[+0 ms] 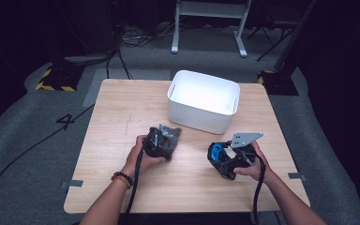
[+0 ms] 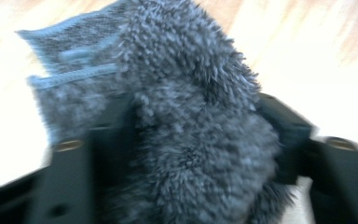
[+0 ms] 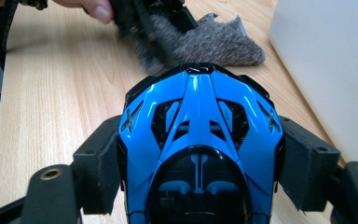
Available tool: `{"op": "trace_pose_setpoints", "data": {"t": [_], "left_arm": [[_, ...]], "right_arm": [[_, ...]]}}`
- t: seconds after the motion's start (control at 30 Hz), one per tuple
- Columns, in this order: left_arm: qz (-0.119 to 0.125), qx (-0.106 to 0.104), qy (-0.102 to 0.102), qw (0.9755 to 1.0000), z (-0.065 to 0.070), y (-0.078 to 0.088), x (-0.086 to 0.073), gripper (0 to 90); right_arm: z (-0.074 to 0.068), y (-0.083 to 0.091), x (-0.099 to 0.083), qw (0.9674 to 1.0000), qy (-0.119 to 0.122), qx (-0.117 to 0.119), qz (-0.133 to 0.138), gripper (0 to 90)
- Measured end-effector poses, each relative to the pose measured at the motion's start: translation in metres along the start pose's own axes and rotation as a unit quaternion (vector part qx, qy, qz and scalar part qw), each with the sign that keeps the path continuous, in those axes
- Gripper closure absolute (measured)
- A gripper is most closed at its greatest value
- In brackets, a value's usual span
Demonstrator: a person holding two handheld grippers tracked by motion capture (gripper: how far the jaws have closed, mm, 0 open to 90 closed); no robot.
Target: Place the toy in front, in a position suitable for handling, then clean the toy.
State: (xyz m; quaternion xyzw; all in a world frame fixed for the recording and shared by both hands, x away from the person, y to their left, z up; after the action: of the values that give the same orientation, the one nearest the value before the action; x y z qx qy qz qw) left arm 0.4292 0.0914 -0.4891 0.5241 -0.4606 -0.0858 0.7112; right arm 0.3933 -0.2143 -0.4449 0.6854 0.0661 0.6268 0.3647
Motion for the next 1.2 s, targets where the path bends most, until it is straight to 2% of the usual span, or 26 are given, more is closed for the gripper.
{"op": "trace_pose_setpoints", "data": {"t": [0.13, 0.23, 0.27, 0.33, 0.4, 0.5, 0.57, 0.73, 0.83, 0.93, 1.0, 1.1, 1.13, 1.2], "left_arm": [[0.019, 0.001, 0.001, 0.9998, -0.002, 0.004, -0.004, 59.5], [0.042, -0.013, 0.002, 0.999, -0.002, 0.008, -0.005, 65.8], [0.047, -0.02, -0.004, 0.9987, -0.003, 0.011, -0.005, 66.6], [0.07, -0.028, -0.002, 0.9972, -0.002, 0.017, -0.005, 67.4], [0.091, -0.047, -0.007, 0.9948, 0.002, 0.025, -0.004, 67.8], [0.125, -0.073, -0.022, 0.9893, 0.011, 0.036, -0.003, 67.8], [0.138, -0.086, -0.038, 0.9859, 0.017, 0.042, -0.002, 67.8], [0.159, -0.105, -0.061, 0.9799, 0.032, 0.049, 0.002, 67.7], [0.178, -0.129, -0.069, 0.973, 0.039, 0.052, 0.006, 67.7], [0.188, -0.147, -0.084, 0.9675, 0.049, 0.053, 0.011, 67.7], [0.193, -0.155, -0.09, 0.9646, 0.055, 0.053, 0.014, 67.8], [0.213, -0.175, -0.097, 0.9563, 0.062, 0.056, 0.017, 67.7], [0.217, -0.175, -0.099, 0.9552, 0.064, 0.058, 0.018, 67.7], [0.229, -0.185, -0.1, 0.9504, 0.067, 0.059, 0.021, 67.7]], "right_arm": [[-0.001, -0.001, 0.0, 1.0, 0.0, 0.001, 0.002, 25.8], [0.0, -0.001, 0.0, 1.0, -0.001, 0.002, 0.006, 25.8], [0.001, -0.001, 0.0, 1.0, -0.002, 0.003, 0.007, 25.8], [0.002, -0.001, 0.0, 0.9999, -0.003, 0.006, 0.008, 25.8], [0.002, -0.002, 0.0, 1.0, -0.001, 0.004, 0.007, 25.8], [0.001, 0.0, 0.001, 0.9999, 0.0, 0.005, 0.011, 25.8], [0.002, 0.001, 0.001, 0.9999, 0.0, 0.003, 0.017, 25.8], [0.006, 0.005, 0.004, 0.9996, -0.005, -0.001, 0.029, 25.8], [0.006, 0.006, 0.005, 0.9993, -0.008, -0.001, 0.036, 25.8], [0.007, 0.007, 0.008, 0.9991, -0.007, -0.003, 0.042, 25.9], [0.007, 0.007, 0.009, 0.9988, -0.009, -0.002, 0.049, 25.9], [0.006, 0.008, 0.01, 0.9984, -0.009, 0.003, 0.056, 25.8], [0.005, 0.008, 0.011, 0.9981, -0.009, 0.005, 0.06, 25.9], [0.004, 0.008, 0.012, 0.9975, -0.008, 0.011, 0.07, 25.8]]}}
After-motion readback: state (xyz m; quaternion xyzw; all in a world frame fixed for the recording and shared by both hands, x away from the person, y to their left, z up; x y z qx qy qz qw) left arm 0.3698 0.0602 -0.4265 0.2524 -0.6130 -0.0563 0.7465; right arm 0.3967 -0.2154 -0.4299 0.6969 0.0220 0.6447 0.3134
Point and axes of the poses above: each handheld gripper's, and its own axes: y roughly backward along the jaws, x roughly out of its top, z roughly to its right, the point moved 1 cm from there along -y, roughly forward along the jaws, and after that the axes turned 5 degrees about -x, right-handed, at the moved point
